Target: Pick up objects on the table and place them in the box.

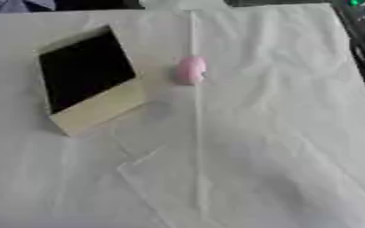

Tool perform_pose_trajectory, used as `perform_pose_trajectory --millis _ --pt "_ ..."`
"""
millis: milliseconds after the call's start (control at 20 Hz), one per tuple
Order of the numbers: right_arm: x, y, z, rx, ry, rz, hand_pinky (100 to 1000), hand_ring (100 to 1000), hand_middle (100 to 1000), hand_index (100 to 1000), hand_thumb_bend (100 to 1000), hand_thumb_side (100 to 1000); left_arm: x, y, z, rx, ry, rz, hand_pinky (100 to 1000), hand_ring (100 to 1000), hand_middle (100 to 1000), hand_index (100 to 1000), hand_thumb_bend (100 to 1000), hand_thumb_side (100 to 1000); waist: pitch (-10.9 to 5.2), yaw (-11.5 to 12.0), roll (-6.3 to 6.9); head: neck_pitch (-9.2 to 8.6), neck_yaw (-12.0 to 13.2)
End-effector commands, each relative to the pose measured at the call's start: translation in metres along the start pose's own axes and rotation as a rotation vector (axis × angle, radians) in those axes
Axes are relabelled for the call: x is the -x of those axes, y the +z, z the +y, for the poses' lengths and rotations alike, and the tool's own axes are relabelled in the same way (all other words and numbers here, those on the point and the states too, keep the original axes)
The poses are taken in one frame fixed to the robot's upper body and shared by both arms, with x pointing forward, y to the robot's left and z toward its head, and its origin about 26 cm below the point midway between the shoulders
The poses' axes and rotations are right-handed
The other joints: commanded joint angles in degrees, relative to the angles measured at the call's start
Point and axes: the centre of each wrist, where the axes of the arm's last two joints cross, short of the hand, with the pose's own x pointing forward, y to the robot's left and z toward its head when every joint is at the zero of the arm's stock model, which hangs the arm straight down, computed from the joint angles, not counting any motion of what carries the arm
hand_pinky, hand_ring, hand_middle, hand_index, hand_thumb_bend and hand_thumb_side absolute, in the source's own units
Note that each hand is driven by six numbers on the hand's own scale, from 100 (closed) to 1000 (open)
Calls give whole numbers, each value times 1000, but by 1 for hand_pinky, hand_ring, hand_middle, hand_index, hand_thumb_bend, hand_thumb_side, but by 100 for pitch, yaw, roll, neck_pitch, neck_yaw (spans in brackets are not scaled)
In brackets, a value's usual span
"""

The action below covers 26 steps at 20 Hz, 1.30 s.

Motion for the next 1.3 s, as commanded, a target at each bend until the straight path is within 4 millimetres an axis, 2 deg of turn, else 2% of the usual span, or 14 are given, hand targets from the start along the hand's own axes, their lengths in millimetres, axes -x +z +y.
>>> perform_pose_trajectory --millis 50,450,650,1000,1300 --pt "-1 3 -14 27 34 1 815 717 643 806 100 621 -6 -6 2 11 -5 -33 678 658 709 817 100 730 -84 6 2 -66 -19" --pt "-4 4 -16 26 17 -9 814 716 643 807 100 629 -6 -6 2 9 -2 -32 678 657 709 816 100 731 -32 5 4 -132 -44" --pt "-6 -1 -18 -3 36 -15 820 732 660 812 100 638 -6 -6 2 10 -3 -32 678 657 709 816 100 731 -23 7 -3 -129 -63" --pt "-2 -39 -4 -236 155 -22 838 790 721 835 100 671 -6 -5 2 16 -5 -27 678 657 709 816 100 732 -54 6 -20 -102 -106" --pt "8 -75 20 -456 230 -33 857 844 767 855 100 766 -6 -4 2 23 -4 -23 678 657 709 816 100 731 -92 11 -27 -99 -138"
